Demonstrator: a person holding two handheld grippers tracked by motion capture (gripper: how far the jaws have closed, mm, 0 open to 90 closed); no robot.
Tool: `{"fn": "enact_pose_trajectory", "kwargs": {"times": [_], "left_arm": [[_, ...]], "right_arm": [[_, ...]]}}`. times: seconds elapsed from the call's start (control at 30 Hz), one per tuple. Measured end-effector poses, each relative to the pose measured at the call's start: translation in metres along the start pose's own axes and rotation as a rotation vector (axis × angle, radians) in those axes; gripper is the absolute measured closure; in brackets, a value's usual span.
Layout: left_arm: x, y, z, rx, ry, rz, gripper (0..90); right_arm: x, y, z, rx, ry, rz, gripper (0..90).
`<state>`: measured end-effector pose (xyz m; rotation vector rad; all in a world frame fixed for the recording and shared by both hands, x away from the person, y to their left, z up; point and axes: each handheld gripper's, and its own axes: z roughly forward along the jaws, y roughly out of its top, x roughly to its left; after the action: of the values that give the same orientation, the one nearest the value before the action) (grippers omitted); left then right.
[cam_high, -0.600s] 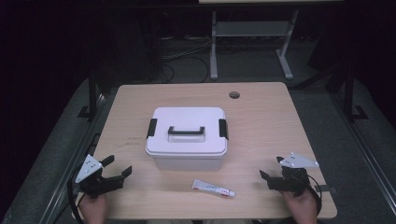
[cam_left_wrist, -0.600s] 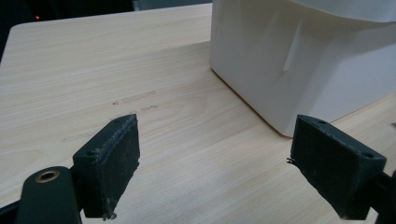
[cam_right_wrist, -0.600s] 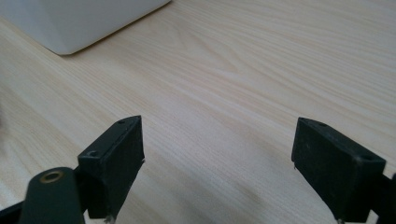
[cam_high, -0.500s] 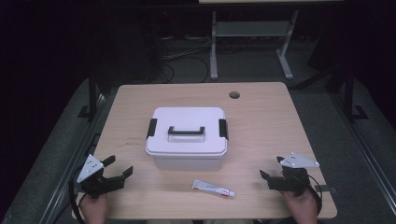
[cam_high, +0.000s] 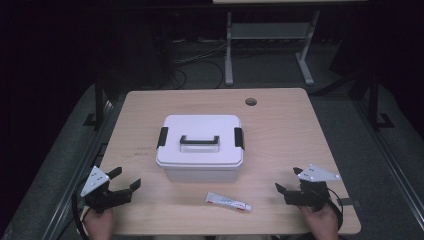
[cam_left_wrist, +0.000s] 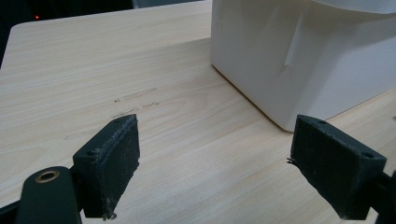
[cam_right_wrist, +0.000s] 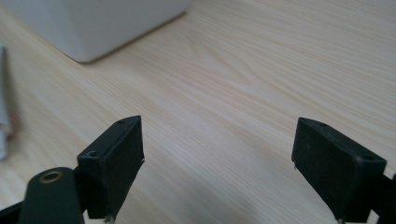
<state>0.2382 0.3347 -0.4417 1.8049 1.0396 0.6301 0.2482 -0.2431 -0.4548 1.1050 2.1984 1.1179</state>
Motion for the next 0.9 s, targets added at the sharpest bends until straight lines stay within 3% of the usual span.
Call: {"fn": "enact_pose_trajectory", "kwargs": {"times": [0.1,0.33,0.9], "left_arm": [[0.0,-0.001,0.0,0.001,0.003,0.0,15.0],[0.001,-0.001,-0.002,0.0,0.007,-0.002,15.0],[-0.002,0.0,0.003,0.017,-0.002,0.016,15.0]], "right_arm": [[0.002,0.001,-0.001,-0.005,0.021,-0.016,15.2],[0.005,0.006,0.001,0.046,0.047,-0.078,15.2],[-0.015,0.036,-0.008,0.197,0.061,-0.247,14.8]]}}
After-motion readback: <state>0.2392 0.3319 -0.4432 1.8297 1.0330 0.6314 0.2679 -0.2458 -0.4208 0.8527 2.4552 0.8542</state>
